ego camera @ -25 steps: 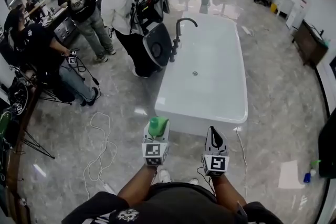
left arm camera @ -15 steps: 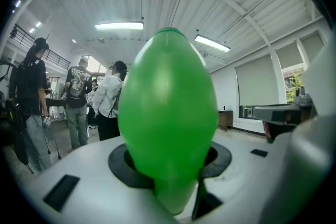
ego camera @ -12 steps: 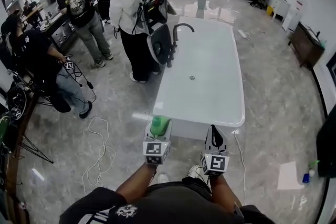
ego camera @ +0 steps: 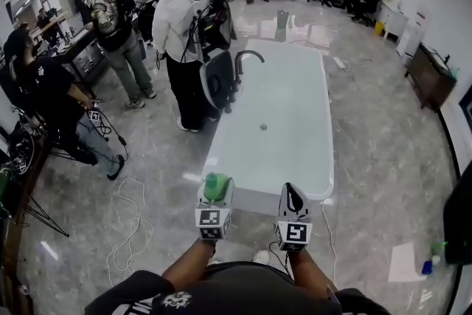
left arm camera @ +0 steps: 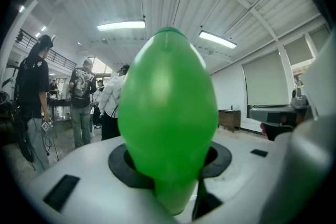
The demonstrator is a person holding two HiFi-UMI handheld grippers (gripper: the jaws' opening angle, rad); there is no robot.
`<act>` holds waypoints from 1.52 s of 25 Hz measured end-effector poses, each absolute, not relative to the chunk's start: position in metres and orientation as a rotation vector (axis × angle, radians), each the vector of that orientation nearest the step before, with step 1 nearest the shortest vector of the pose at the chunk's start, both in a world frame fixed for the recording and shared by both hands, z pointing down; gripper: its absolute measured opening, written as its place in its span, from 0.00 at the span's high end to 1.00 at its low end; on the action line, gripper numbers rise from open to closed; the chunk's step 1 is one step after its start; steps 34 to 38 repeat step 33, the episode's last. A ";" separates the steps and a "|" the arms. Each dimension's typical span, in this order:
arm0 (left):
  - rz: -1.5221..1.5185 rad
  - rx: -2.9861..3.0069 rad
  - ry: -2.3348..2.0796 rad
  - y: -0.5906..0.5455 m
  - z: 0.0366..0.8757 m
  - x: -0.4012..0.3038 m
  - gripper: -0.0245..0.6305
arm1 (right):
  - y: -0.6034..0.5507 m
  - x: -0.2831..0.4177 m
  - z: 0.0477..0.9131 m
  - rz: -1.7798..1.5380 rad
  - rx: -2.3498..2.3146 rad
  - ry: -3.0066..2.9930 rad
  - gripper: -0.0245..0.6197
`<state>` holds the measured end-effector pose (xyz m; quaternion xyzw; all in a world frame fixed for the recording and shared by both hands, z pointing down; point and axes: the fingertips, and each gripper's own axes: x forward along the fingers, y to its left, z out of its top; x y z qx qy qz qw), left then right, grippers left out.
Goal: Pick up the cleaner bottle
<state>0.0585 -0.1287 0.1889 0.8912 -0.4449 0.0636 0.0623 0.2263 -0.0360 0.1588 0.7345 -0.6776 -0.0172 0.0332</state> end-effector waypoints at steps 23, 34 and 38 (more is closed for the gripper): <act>0.207 2.782 -1.266 -0.187 0.180 0.099 0.69 | -0.087 0.261 0.150 -0.059 2.343 -1.955 0.94; 0.212 2.797 -1.251 -0.198 0.172 0.096 0.69 | -0.099 0.257 0.152 -0.052 2.357 -1.902 0.94; 0.212 2.797 -1.251 -0.198 0.172 0.096 0.69 | -0.099 0.257 0.152 -0.052 2.357 -1.902 0.94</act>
